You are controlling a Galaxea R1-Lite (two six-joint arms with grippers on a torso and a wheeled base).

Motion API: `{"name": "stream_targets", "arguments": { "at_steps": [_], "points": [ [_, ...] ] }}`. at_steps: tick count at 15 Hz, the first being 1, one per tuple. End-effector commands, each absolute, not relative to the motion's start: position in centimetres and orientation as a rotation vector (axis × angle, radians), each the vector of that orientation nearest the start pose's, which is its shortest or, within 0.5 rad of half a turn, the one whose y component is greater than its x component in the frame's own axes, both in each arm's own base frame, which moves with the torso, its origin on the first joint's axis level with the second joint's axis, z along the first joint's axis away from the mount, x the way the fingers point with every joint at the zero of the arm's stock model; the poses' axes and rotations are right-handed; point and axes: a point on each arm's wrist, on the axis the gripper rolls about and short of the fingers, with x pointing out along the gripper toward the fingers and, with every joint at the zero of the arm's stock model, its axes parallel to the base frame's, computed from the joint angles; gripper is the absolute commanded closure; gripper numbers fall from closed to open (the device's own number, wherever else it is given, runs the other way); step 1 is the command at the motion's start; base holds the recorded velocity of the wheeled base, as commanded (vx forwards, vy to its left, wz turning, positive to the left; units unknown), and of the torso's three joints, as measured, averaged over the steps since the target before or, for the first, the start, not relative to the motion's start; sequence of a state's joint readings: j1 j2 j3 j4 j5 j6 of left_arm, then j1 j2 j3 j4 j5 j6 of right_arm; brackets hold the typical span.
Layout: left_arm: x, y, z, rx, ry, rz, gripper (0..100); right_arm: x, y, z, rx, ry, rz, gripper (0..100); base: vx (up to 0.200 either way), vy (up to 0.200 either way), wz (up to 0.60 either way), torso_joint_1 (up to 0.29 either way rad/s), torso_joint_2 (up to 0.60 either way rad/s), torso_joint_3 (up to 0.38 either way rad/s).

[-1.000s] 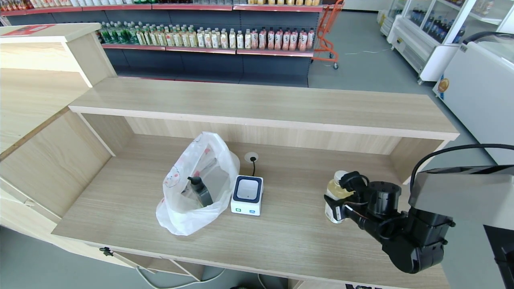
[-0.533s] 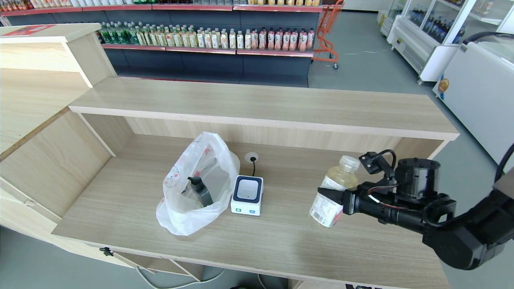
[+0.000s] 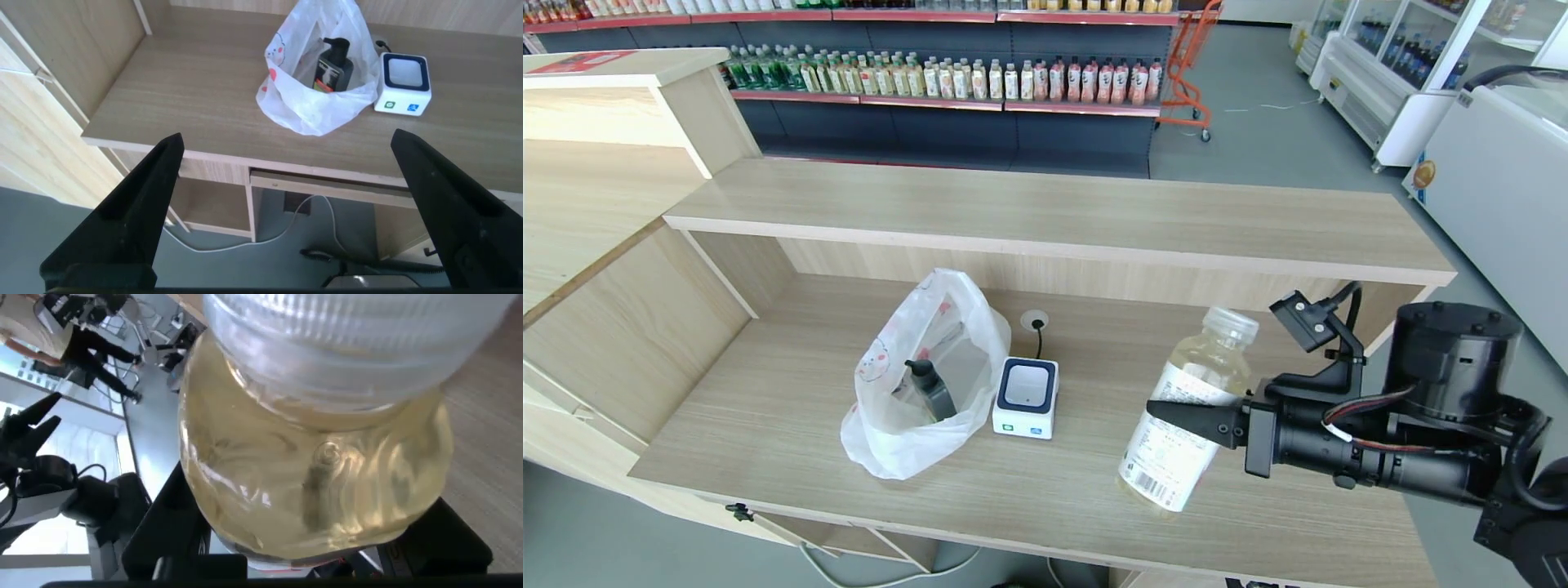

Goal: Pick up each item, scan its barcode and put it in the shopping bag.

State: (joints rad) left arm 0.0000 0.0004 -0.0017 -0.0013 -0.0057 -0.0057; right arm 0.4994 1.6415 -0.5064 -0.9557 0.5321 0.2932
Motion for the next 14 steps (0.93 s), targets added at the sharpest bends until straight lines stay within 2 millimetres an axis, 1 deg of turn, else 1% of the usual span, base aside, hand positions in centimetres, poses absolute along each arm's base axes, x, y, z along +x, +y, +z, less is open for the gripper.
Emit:
{"name": "stream_targets", "arguments": {
  "at_steps": [1,3,5,7,11,14],
  "points": [
    [-2.3,0.0,7.6,-0.008,-0.003,-0.006,0,21.4,13.8,16.7,0.276,0.308,1.027,100,0.000,0.000,0.00,0.000,0.00,0.000],
    [-2.3,0.0,7.6,-0.008,-0.003,-0.006,0,20.7,14.3,17.2,0.317,0.336,1.046,100,0.000,0.000,0.00,0.000,0.00,0.000],
    [-2.3,0.0,7.6,-0.006,-0.003,-0.006,0,20.0,14.6,17.1,0.314,0.364,1.066,100,0.000,0.000,0.00,0.000,0.00,0.000],
    [-2.3,0.0,7.6,-0.006,-0.003,-0.006,0,20.0,15.0,17.1,0.311,0.382,1.073,100,0.000,0.000,0.00,0.000,0.00,0.000],
    [-2.3,0.0,7.6,-0.008,-0.003,-0.006,0,19.2,16.0,17.0,0.301,0.391,1.088,100,0.000,0.000,0.00,0.000,0.00,0.000],
    [-2.3,0.0,7.6,-0.006,-0.003,-0.006,0,19.1,16.1,16.8,0.298,0.395,1.069,100,0.000,0.000,0.00,0.000,0.00,0.000]
  ]
}}
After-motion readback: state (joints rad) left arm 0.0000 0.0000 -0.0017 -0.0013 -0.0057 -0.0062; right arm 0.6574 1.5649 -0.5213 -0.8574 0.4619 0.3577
